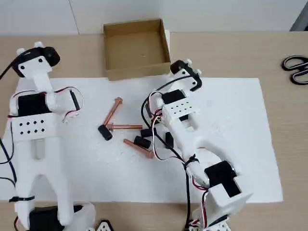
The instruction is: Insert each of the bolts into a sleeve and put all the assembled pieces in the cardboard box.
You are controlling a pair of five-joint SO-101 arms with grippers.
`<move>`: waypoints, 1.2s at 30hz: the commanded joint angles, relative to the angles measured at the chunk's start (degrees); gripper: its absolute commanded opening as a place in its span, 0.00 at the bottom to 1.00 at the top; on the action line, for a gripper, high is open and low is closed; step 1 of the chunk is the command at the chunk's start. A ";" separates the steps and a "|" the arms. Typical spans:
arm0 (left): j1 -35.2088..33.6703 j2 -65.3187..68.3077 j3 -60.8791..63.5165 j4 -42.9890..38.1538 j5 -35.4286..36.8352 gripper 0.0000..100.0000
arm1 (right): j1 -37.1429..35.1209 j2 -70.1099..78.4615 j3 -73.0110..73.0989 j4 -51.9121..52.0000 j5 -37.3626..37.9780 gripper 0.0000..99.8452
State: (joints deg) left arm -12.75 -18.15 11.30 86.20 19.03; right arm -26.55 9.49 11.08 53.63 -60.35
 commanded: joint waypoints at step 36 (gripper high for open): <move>0.09 -1.85 -0.31 -1.05 0.18 0.01 | 0.22 7.16 -0.62 2.15 -0.44 0.16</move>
State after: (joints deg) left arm -12.75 -18.15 11.30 86.20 19.03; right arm -26.55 16.35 10.81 55.47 -60.35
